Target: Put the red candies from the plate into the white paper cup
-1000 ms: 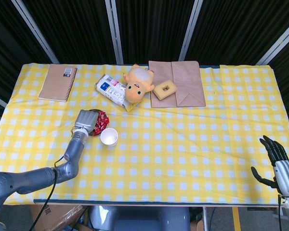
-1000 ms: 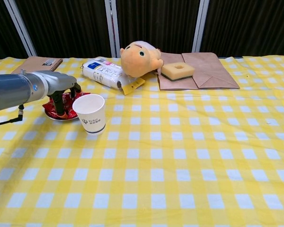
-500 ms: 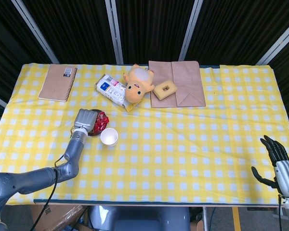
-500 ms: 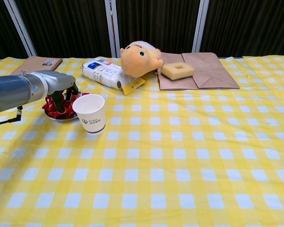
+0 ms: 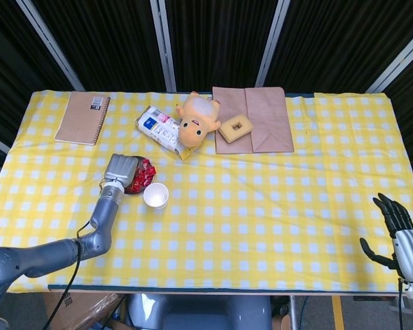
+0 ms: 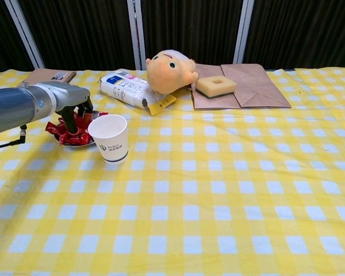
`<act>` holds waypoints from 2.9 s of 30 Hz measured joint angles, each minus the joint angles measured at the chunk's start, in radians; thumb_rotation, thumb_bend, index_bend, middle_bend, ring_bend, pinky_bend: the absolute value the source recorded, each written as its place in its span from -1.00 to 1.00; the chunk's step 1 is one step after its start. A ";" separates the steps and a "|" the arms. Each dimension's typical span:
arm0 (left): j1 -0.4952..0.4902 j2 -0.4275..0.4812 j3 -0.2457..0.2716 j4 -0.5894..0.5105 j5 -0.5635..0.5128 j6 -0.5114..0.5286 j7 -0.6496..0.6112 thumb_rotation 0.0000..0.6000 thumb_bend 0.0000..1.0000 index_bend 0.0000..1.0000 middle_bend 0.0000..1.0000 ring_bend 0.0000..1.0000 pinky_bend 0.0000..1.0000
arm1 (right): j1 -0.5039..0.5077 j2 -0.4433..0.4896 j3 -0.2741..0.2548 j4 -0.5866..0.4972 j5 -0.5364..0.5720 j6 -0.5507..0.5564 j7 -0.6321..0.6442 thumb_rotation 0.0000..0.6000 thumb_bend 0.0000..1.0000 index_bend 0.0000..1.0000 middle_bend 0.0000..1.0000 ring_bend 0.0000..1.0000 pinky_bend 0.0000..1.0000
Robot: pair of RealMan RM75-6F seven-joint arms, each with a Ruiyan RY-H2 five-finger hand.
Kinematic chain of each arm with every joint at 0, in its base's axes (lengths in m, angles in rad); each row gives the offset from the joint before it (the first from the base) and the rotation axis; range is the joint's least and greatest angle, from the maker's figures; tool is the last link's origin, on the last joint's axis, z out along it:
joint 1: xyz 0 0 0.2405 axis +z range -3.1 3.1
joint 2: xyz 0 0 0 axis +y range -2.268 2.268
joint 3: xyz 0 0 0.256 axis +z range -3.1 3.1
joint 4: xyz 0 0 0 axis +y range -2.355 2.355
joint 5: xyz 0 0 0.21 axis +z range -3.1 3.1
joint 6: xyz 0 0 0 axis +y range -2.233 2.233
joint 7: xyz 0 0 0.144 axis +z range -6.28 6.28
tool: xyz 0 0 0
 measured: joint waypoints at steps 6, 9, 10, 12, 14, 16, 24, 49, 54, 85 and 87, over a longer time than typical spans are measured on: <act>0.003 0.016 -0.011 -0.015 0.009 0.003 -0.011 1.00 -0.15 0.04 -0.03 0.81 0.84 | -0.001 -0.001 0.001 0.003 0.002 0.002 0.001 1.00 -0.15 -1.00 -1.00 -1.00 -1.00; 0.003 0.028 -0.015 -0.028 0.012 0.007 -0.014 1.00 -0.15 0.04 -0.03 0.81 0.84 | -0.002 -0.001 0.002 0.004 0.004 0.002 0.002 1.00 -0.15 -1.00 -1.00 -1.00 -1.00; 0.003 0.032 -0.017 -0.033 0.013 0.009 -0.014 1.00 -0.15 0.04 -0.03 0.81 0.84 | -0.003 -0.001 0.002 0.004 0.004 0.003 0.002 1.00 -0.15 -1.00 -1.00 -1.00 -1.00; 0.003 0.042 -0.020 -0.048 0.017 0.014 -0.015 1.00 -0.15 0.04 -0.03 0.81 0.84 | -0.003 -0.001 0.003 0.004 0.004 0.004 0.002 1.00 -0.15 -1.00 -1.00 -1.00 -1.00; 0.003 0.055 -0.023 -0.067 0.022 0.021 -0.015 1.00 -0.15 0.04 -0.03 0.81 0.84 | -0.004 -0.001 0.003 0.005 0.005 0.004 0.003 1.00 -0.15 -1.00 -1.00 -1.00 -1.00; 0.003 0.068 -0.025 -0.086 0.026 0.027 -0.014 1.00 -0.15 0.05 -0.03 0.81 0.84 | -0.004 -0.001 0.004 0.006 0.005 0.005 0.004 1.00 -0.15 -1.00 -1.00 -1.00 -1.00; -0.001 0.129 -0.034 -0.181 0.033 0.064 -0.002 1.00 -0.15 0.05 -0.02 0.81 0.84 | -0.005 -0.003 0.006 0.007 0.004 0.009 0.003 1.00 -0.15 -1.00 -1.00 -1.00 -1.00; -0.087 0.243 -0.038 -0.582 0.037 0.193 0.114 1.00 -0.15 0.06 0.01 0.81 0.84 | -0.004 -0.008 0.010 0.012 0.001 0.015 0.002 1.00 -0.15 -1.00 -1.00 -1.00 -1.00; -0.090 0.224 -0.011 -0.639 0.048 0.217 0.119 1.00 -0.15 0.06 0.01 0.81 0.84 | -0.005 -0.009 0.011 0.014 -0.001 0.021 0.006 1.00 -0.15 -1.00 -1.00 -1.00 -1.00; -0.073 0.205 0.035 -0.661 0.077 0.255 0.081 1.00 -0.26 0.01 -0.03 0.81 0.84 | -0.009 -0.012 0.017 0.017 -0.004 0.041 0.019 1.00 -0.15 -1.00 -1.00 -1.00 -1.00; -0.075 0.200 0.034 -0.656 0.076 0.253 0.078 1.00 -0.26 0.01 -0.03 0.81 0.84 | -0.009 -0.012 0.017 0.018 -0.004 0.042 0.019 1.00 -0.15 -1.00 -1.00 -1.00 -1.00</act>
